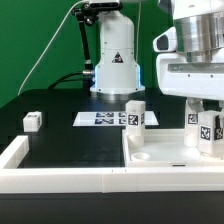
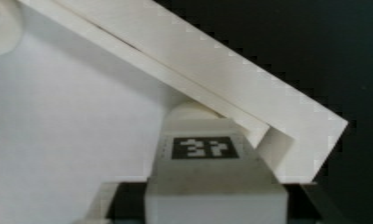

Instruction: Assemble square table

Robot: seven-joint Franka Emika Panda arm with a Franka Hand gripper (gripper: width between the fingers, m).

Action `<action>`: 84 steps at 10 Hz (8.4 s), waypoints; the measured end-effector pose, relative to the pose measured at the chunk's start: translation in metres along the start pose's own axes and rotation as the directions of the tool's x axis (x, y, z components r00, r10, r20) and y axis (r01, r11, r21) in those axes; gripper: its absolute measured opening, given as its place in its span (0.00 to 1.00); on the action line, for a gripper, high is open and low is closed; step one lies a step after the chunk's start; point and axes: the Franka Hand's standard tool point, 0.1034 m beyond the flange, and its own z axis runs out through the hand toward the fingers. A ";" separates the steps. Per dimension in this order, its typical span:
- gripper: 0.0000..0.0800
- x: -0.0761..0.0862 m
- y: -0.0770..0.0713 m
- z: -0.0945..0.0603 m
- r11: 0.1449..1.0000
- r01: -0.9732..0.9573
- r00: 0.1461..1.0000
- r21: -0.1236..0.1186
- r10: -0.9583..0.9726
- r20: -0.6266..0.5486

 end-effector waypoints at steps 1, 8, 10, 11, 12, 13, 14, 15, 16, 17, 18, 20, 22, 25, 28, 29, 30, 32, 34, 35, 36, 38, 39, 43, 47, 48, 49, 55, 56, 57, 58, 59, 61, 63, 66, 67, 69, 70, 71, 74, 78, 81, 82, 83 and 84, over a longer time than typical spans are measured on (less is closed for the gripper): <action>0.36 0.000 0.000 0.000 1.000 0.008 1.000 0.000 -0.008 0.000; 0.81 -0.002 -0.002 -0.001 0.830 0.558 0.830 -0.026 -0.558 -0.010; 0.81 -0.002 -0.002 -0.001 0.733 0.680 0.733 -0.030 -0.680 -0.006; 0.81 0.000 -0.001 -0.001 0.649 0.759 0.650 -0.042 -0.760 -0.002; 0.81 -0.001 0.000 0.000 0.573 0.818 0.574 -0.056 -0.819 0.007; 0.81 -0.002 -0.001 -0.001 0.501 0.863 0.503 -0.067 -0.864 0.013; 0.81 -0.002 -0.001 -0.001 0.434 0.898 0.436 -0.070 -0.900 0.018; 0.81 -0.002 -0.001 -0.001 0.373 0.925 0.375 -0.074 -0.927 0.023; 0.81 -0.001 0.000 -0.001 0.336 0.939 0.339 -0.074 -0.941 0.021; 0.81 0.000 0.000 -0.001 0.264 0.962 0.266 -0.074 -0.964 0.019; 0.78 0.001 0.000 -0.001 0.223 0.972 0.225 -0.073 -0.974 0.022; 0.45 0.001 0.000 -0.001 0.225 0.972 0.227 -0.073 -0.974 0.022; 0.36 0.001 0.000 -0.001 0.226 0.971 0.228 -0.073 -0.973 0.022; 0.36 0.000 0.000 -0.001 0.270 0.960 0.272 -0.073 -0.962 0.018; 0.36 0.000 0.000 0.000 0.591 0.804 0.592 -0.071 -0.806 -0.008; 0.36 0.001 0.000 0.000 0.701 0.710 0.701 -0.064 -0.713 -0.016; 0.36 0.000 0.000 0.000 0.748 0.661 0.749 -0.062 -0.663 -0.020; 0.36 0.000 0.000 0.001 0.893 0.447 0.893 -0.055 -0.449 -0.034; 0.36 -0.002 0.000 0.001 0.969 0.243 0.969 -0.047 -0.245 -0.042; 0.36 -0.001 0.000 0.001 0.984 0.175 0.983 -0.040 -0.176 -0.041; 0.36 -0.001 0.000 0.001 0.992 0.121 0.992 -0.032 -0.122 -0.036; 0.37 -0.001 0.000 0.001 0.997 0.070 0.997 -0.029 -0.071 -0.038; 0.37 -0.001 -0.001 0.001 0.996 0.088 0.995 -0.030 -0.089 -0.038; 0.80 -0.004 -0.003 0.001 0.914 0.403 0.914 -0.049 -0.404 -0.031; 0.81 -0.001 0.000 0.002 0.679 0.732 0.680 -0.061 -0.733 0.000; 0.81 -0.001 0.000 0.002 0.616 0.785 0.618 -0.065 -0.786 0.010; 0.81 -0.002 0.001 0.002 0.552 0.831 0.554 -0.068 -0.832 0.019; 0.81 -0.002 0.003 0.003 0.229 0.972 0.232 -0.059 -0.971 0.051; 0.81 -0.002 0.003 0.003 0.208 0.976 0.211 -0.058 -0.976 0.053; 0.67 -0.002 0.004 0.003 0.213 0.975 0.216 -0.059 -0.975 0.053; 0.50 -0.002 0.004 0.003 0.213 0.975 0.216 -0.059 -0.975 0.053; 0.50 -0.001 0.004 0.003 0.214 0.975 0.217 -0.060 -0.975 0.052; 0.36 0.000 0.004 0.003 0.247 0.967 0.250 -0.061 -0.967 0.050; 0.36 0.000 0.004 0.003 0.254 0.965 0.257 -0.061 -0.965 0.049; 0.36 0.001 0.004 0.004 0.570 0.819 0.572 -0.057 -0.820 0.013; 0.36 0.000 0.004 0.004 0.688 0.724 0.689 -0.050 -0.725 0.002; 0.36 0.000 0.001 0.004 0.836 0.549 0.835 -0.028 -0.549 -0.037; 0.36 -0.002 0.001 0.005 0.902 0.432 0.901 -0.026 -0.433 -0.037; 0.36 -0.003 0.001 0.006 0.940 0.340 0.940 -0.024 -0.340 -0.032; 0.37 -0.003 0.000 0.006 0.994 0.105 0.994 -0.010 -0.105 -0.024; 0.61 -0.003 0.000 0.006 0.993 0.115 0.993 -0.010 -0.115 -0.024; 0.80 -0.003 -0.002 0.004 0.935 0.355 0.935 -0.025 -0.355 -0.022; 0.80 -0.003 -0.002 0.004 0.901 0.433 0.901 -0.031 -0.434 -0.015; 0.81 -0.002 -0.002 0.004 0.833 0.552 0.833 -0.036 -0.552 -0.013; 0.81 -0.001 -0.002 0.004 0.767 0.641 0.767 -0.041 -0.642 -0.010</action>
Offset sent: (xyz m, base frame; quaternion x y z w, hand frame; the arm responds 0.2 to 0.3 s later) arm 0.0034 0.0044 0.0000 -0.0175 0.0091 -0.1411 0.9898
